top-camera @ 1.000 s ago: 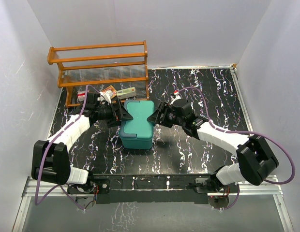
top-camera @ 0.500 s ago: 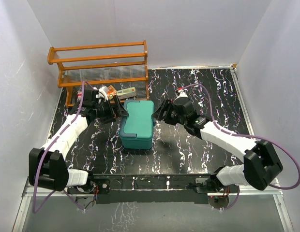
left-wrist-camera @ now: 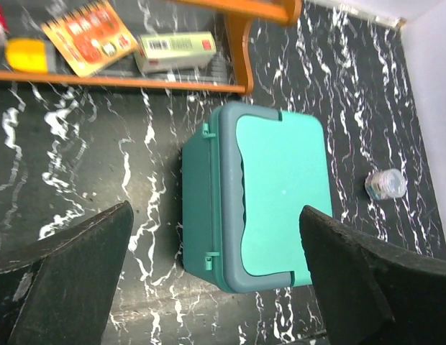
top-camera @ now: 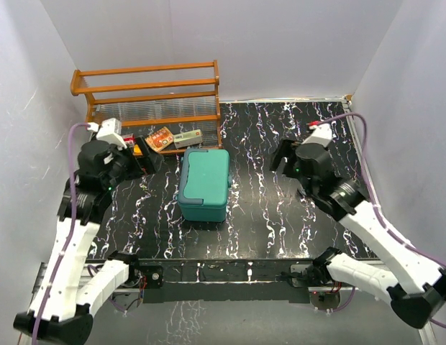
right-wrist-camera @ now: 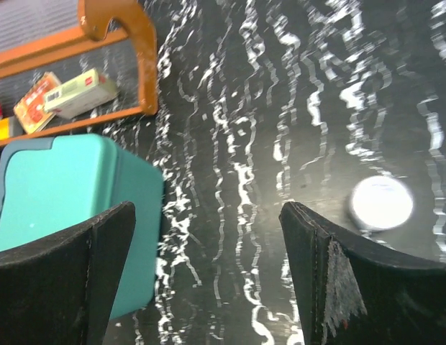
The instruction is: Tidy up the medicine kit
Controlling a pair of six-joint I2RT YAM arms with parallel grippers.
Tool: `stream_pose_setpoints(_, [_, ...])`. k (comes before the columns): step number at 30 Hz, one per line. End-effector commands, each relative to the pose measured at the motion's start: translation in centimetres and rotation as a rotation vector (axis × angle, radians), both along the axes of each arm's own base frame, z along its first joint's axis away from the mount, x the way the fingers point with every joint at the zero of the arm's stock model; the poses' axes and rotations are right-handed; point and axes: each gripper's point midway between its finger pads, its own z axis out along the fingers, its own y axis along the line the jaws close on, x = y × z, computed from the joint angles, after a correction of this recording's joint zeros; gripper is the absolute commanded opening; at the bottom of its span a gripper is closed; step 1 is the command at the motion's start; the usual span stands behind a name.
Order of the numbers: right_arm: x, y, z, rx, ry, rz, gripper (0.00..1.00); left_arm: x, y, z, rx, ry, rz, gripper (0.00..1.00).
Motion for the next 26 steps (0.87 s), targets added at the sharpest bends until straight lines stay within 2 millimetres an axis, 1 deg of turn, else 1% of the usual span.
stream_pose_setpoints(1, [-3.0,-6.5,6.2,-0.102,-0.157,-0.137,0.84,-2.8,3.3,5.0,0.092,-0.165,0.093,0.99])
stream_pose_setpoints(3, [-4.6,-8.1,8.0,-0.098,-0.204,-0.155,0.88,-4.4,4.0,7.2,0.098,-0.242,0.108,0.99])
stream_pose_setpoints(5, [-6.0,-9.3,9.5,-0.094,-0.243,-0.153,0.91,-6.0,4.4,9.2,0.101,-0.314,0.106,0.99])
stream_pose_setpoints(7, [-7.3,-10.2,10.6,-0.089,-0.265,-0.148,0.98,-7.6,4.6,10.7,0.101,-0.363,0.098,0.99])
stream_pose_setpoints(8, [-7.9,-10.5,11.2,-0.08,-0.274,-0.145,0.98,-8.3,4.7,11.3,0.102,-0.379,0.094,0.99])
stream_pose_setpoints(10, [-8.9,-11.1,11.8,-0.075,-0.283,-0.142,0.98,-9.6,5.0,12.3,0.105,-0.406,0.091,0.99])
stream_pose_setpoints(14, [-10.2,-12.3,13.3,-0.05,-0.317,-0.161,0.98,-11.6,5.7,13.5,0.113,-0.436,0.106,0.99])
stream_pose_setpoints(18, [-10.8,-12.6,13.9,-0.033,-0.333,-0.157,0.98,-12.8,6.1,14.2,0.106,-0.462,0.117,0.99])
stream_pose_setpoints(26, [-10.9,-12.2,13.6,-0.006,-0.333,-0.144,0.98,-13.1,5.9,13.7,0.09,-0.46,0.113,0.99])
